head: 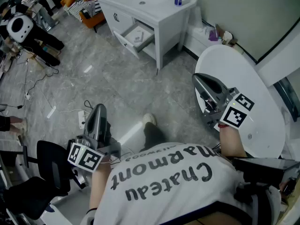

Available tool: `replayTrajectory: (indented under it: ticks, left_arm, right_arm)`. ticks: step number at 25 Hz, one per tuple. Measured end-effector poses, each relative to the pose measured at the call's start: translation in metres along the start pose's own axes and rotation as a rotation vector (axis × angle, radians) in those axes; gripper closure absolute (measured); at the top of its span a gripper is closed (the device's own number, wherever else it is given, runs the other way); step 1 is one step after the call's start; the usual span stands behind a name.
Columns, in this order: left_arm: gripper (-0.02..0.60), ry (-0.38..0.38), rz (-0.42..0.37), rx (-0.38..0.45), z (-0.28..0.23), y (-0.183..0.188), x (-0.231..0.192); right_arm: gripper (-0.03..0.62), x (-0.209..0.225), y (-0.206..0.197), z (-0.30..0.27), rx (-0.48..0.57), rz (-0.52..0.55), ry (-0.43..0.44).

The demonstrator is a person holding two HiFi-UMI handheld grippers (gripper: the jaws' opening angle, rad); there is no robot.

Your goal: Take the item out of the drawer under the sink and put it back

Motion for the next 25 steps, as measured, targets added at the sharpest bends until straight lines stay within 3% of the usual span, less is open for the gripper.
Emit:
replayTrajectory:
  ticks: [12, 15, 19, 25]
  left_arm:
    - [0.574, 0.023, -0.021, 0.022, 0.009, 0.002, 0.008]
    - [0.572, -0.007, -0.038, 0.055, 0.012, 0.01, 0.012]
    - [0.573, 0.003, -0.061, 0.079, 0.004, 0.035, -0.011]
    - [0.574, -0.034, -0.08, 0.003, -0.048, 0.066, -0.052]
  right_arm:
    - [0.585, -0.001, 0.002, 0.0, 0.004, 0.023, 0.004]
    - [0.583, -0.002, 0.005, -0.003, 0.013, 0.059, 0.01]
    - [0.583, 0.002, 0.004, -0.025, -0.002, 0.097, -0.02]
    - [0.583, 0.025, 0.01, -0.07, -0.054, 0.107, -0.078]
Point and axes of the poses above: the fingertips, and each gripper's own axes: z backward along the fingers, x to its right, y out of its top, the point moved 6 cm from there along z, backward along the fingers, and after that the axes turned 15 degrees about z, right-handed, at the moved point
